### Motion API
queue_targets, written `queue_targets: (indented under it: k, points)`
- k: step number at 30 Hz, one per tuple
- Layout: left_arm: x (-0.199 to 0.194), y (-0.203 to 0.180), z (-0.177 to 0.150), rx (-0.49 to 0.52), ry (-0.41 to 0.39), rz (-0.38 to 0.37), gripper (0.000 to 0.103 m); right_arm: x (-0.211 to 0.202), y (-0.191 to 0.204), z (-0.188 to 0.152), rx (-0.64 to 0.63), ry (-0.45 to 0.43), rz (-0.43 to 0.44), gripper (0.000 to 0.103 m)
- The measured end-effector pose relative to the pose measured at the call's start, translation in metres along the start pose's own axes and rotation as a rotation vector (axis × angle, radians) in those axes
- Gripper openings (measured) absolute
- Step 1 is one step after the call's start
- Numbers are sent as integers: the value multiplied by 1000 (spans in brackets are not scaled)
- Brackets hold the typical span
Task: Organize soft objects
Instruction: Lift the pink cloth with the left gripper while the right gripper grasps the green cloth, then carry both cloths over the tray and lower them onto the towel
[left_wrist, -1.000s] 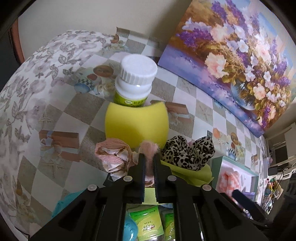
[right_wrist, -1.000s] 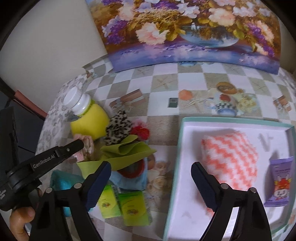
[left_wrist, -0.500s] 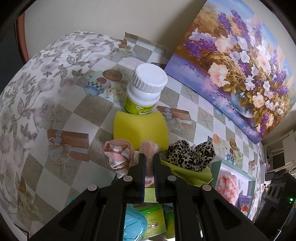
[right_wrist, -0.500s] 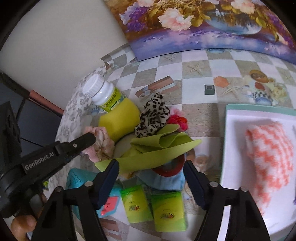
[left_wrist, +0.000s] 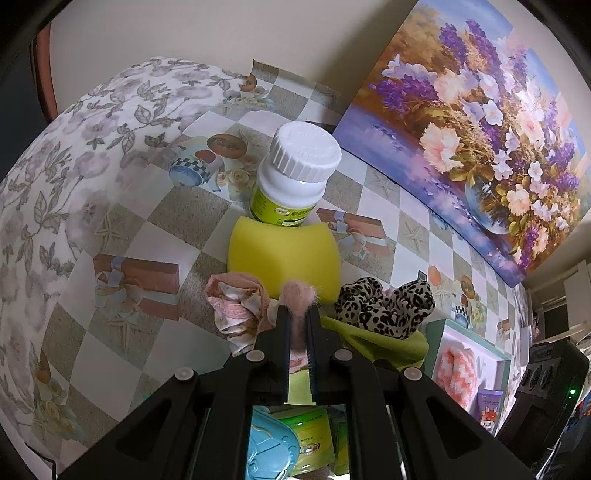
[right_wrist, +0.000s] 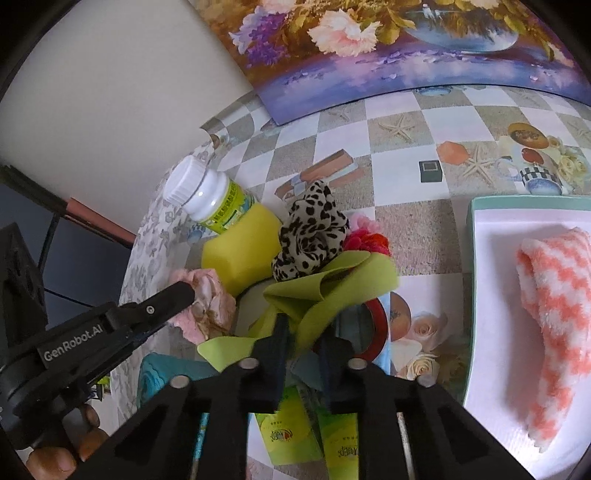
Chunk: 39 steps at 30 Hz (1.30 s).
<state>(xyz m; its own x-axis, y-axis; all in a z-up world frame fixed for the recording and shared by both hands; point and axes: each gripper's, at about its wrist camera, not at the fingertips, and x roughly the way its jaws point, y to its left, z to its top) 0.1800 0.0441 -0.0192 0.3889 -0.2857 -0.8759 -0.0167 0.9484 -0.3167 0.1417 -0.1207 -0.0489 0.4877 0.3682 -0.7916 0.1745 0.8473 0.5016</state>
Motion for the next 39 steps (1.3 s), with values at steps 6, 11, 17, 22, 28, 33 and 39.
queue_targets:
  k: [6, 11, 17, 22, 28, 33, 39]
  points:
    - [-3, -2, 1, 10, -11, 1, 8, -9, 7, 2, -31, -30, 14, 7]
    - [-16, -6, 3, 21, -48, -28, 8, -24, 17, 5, -58, -61, 45, 5]
    - [-43, -16, 6, 49, -115, -53, 8, -55, 31, 11, -95, -128, 86, 5]
    - [-73, -24, 7, 71, -191, -73, 8, -91, 43, 16, -129, -204, 123, 3]
    - [-99, -36, 3, 105, -254, -93, 8, -133, 48, 16, -158, -297, 148, 3]
    - [-108, -52, -3, 145, -272, -110, 8, -166, 36, 15, -151, -375, 116, 2]
    - [-107, -85, -19, 218, -259, -146, 8, -202, -1, 15, -93, -449, -11, 2]
